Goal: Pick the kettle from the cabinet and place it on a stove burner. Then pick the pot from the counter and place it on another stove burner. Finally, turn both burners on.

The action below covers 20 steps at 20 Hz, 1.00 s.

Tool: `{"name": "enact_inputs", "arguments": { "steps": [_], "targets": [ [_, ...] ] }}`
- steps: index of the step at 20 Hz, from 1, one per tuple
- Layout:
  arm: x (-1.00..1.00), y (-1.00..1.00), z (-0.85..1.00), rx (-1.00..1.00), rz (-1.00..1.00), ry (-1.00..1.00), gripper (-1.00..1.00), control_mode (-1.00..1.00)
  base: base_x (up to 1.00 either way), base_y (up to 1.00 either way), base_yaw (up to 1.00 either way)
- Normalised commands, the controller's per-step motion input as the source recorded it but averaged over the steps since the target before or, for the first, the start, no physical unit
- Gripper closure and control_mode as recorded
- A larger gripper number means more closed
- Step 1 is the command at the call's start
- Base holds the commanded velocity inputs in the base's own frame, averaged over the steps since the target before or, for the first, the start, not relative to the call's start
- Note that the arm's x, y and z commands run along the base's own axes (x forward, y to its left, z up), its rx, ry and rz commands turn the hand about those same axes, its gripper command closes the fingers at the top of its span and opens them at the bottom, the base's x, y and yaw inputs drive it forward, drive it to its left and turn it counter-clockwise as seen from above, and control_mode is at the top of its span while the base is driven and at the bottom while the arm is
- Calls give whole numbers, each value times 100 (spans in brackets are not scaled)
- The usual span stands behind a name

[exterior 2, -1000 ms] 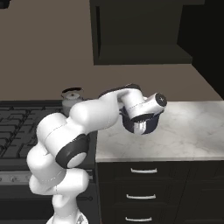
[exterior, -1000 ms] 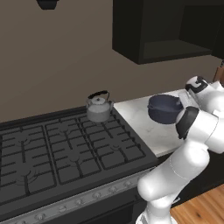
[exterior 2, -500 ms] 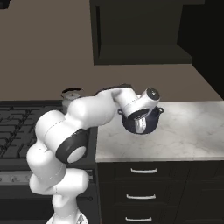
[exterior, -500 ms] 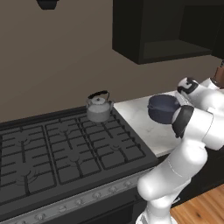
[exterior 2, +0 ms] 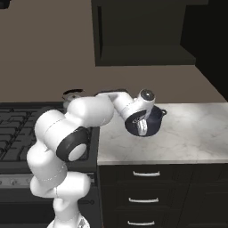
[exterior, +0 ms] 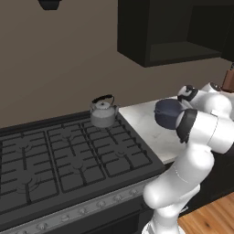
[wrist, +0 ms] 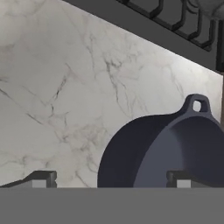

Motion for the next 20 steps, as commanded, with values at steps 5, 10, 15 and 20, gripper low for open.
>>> {"name": "enact_inputs", "arguments": {
  "steps": [5, 10, 15, 20],
  "targets": [
    [31, 0, -5, -9, 0, 0, -100, -100, 0, 0, 0],
    [24, 0, 0, -4, 0, 0, -100, -100, 0, 0, 0],
    [1, -5, 0, 0, 0, 2, -100, -100, 0, 0, 0],
    [2, -3, 0, 0, 0, 6, -100, -100, 0, 0, 0]
  ]
}}
